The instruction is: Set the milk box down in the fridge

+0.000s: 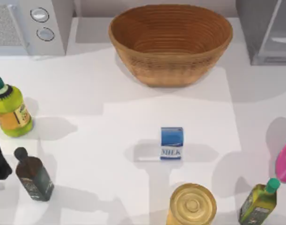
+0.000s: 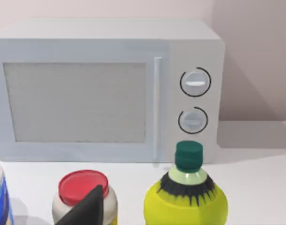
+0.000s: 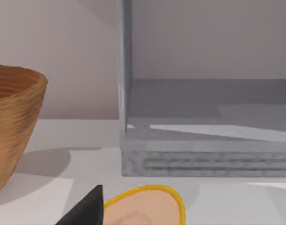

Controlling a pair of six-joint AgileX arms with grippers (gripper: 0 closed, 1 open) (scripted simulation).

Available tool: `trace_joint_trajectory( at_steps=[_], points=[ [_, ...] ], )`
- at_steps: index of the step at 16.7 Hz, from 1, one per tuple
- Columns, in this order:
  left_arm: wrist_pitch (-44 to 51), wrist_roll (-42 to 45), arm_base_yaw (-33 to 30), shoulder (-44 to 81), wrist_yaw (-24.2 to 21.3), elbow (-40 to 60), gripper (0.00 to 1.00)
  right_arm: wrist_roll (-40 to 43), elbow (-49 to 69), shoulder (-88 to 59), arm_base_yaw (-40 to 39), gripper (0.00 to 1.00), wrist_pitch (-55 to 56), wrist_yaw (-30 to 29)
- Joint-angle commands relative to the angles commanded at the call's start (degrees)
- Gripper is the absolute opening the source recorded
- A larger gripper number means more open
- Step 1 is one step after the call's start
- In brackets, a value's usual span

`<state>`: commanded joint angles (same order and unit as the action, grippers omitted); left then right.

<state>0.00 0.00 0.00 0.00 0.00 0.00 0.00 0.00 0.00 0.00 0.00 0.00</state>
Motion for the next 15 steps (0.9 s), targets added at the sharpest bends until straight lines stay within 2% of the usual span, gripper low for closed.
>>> trace_joint_trajectory(
  at_steps=[4,7,15],
  points=[
    [0.0,0.0,0.0,0.0,0.0,0.0,1.00,-0.7,0.8,-1.5,-1.0,1.00,0.0,-0.6],
    [0.0,0.0,0.0,0.0,0.0,0.0,1.00,-3.6,4.2,-7.4,-4.8,1.00,0.0,-3.1],
    [0.0,0.0,0.0,0.0,0.0,0.0,1.00,-18.1,21.4,-38.9,-23.8,1.00,-0.7,-15.7]
  ],
)
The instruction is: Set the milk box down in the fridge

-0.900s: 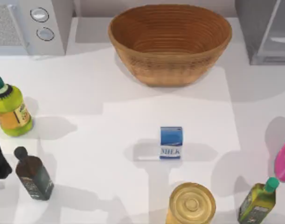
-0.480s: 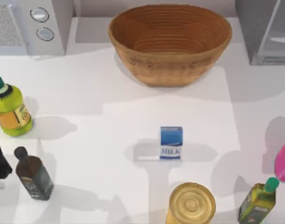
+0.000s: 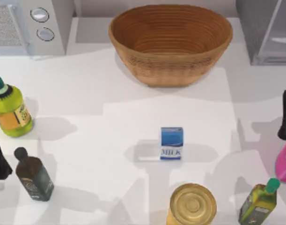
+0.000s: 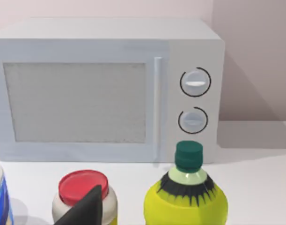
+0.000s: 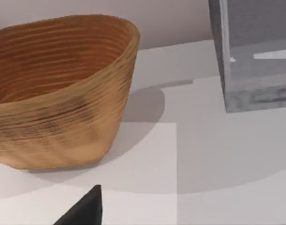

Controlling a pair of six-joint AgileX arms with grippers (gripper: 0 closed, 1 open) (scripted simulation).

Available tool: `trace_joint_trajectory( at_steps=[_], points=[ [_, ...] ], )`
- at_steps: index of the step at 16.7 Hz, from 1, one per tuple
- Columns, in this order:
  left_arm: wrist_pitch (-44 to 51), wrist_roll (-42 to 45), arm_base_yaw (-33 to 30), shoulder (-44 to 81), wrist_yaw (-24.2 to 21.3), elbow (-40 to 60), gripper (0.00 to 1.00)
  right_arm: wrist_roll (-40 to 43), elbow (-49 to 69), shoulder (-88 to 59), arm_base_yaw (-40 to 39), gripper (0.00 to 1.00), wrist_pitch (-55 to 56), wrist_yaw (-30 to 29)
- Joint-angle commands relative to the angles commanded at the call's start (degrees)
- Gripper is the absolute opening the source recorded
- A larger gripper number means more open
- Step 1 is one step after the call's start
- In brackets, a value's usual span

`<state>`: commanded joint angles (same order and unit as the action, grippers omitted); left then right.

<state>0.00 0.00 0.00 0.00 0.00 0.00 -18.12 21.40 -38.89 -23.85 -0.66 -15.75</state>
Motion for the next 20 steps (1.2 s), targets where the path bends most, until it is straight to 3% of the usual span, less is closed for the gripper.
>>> trace_joint_trajectory(
  at_steps=[11,15,20],
  points=[
    [0.0,0.0,0.0,0.0,0.0,0.0,1.00,-23.1,25.6,-53.2,-27.5,1.00,-2.7,-19.6],
    [0.0,0.0,0.0,0.0,0.0,0.0,1.00,-27.9,30.4,-65.0,-32.8,1.00,-3.7,-24.0],
    [0.0,0.0,0.0,0.0,0.0,0.0,1.00,-29.1,31.4,-68.0,-34.0,1.00,-4.0,-25.2]
  ],
)
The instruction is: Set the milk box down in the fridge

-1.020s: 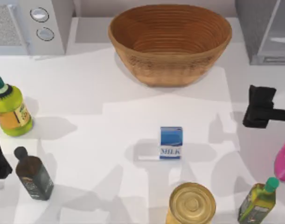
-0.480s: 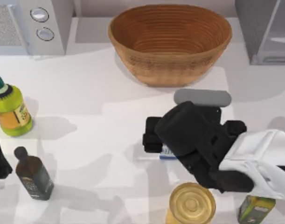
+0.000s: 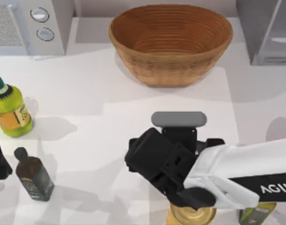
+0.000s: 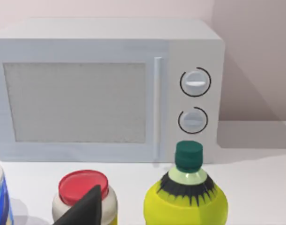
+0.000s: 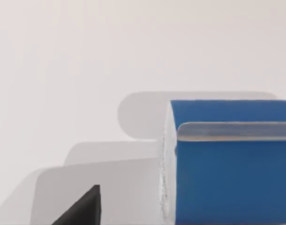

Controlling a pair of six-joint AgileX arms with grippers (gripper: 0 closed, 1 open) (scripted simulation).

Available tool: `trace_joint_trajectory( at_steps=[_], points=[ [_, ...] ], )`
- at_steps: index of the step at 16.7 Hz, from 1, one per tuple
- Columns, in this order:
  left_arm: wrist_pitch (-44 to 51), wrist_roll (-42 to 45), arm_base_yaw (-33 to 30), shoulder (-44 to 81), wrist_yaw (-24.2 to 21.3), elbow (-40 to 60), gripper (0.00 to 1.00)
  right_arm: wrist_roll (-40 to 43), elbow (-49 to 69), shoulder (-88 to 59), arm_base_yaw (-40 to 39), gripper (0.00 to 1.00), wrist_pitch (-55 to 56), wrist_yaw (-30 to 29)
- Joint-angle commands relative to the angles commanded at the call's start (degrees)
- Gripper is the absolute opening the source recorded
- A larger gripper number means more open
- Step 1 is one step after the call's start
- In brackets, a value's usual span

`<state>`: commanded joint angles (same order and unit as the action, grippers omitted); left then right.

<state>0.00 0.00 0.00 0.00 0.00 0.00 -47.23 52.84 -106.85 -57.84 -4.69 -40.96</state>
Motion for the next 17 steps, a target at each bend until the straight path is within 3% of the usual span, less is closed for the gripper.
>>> trace_joint_trajectory(
  at_steps=[10,17],
  points=[
    [0.0,0.0,0.0,0.0,0.0,0.0,1.00,5.2,4.9,-6.9,4.9,1.00,5.3,2.6],
    [0.0,0.0,0.0,0.0,0.0,0.0,1.00,5.7,2.3,-8.6,5.4,1.00,9.9,2.8]
  ],
)
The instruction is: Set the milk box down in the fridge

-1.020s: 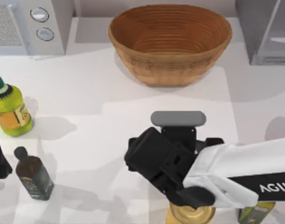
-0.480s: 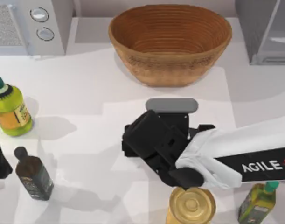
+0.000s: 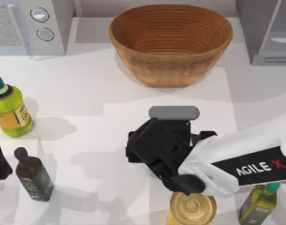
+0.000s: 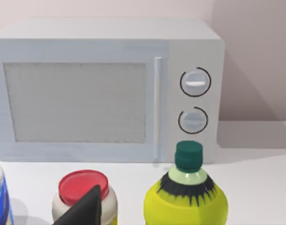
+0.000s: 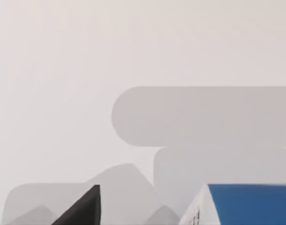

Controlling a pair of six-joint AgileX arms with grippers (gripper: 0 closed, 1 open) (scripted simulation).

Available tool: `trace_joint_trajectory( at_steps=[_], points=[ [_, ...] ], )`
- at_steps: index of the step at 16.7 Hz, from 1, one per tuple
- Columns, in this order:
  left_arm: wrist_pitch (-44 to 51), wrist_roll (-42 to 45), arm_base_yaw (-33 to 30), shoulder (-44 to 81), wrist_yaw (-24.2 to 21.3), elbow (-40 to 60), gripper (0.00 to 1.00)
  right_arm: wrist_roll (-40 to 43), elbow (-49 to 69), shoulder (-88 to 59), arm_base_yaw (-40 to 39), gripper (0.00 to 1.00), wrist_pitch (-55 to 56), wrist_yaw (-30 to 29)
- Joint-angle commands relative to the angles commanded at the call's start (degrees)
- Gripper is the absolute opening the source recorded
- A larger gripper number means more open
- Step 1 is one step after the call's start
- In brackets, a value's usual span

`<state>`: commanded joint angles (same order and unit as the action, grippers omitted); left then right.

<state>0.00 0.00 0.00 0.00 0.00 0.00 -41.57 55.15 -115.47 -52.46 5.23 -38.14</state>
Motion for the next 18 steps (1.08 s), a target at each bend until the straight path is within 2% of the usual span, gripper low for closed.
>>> trace_joint_trajectory(
  at_steps=[2,15,18],
  points=[
    [0.0,0.0,0.0,0.0,0.0,0.0,1.00,0.0,0.0,0.0,0.0,1.00,0.0,0.0],
    [0.0,0.0,0.0,0.0,0.0,0.0,1.00,0.0,0.0,0.0,0.0,0.02,0.0,0.0],
    [0.0,0.0,0.0,0.0,0.0,0.0,1.00,0.0,0.0,0.0,0.0,0.00,0.0,0.0]
  ],
)
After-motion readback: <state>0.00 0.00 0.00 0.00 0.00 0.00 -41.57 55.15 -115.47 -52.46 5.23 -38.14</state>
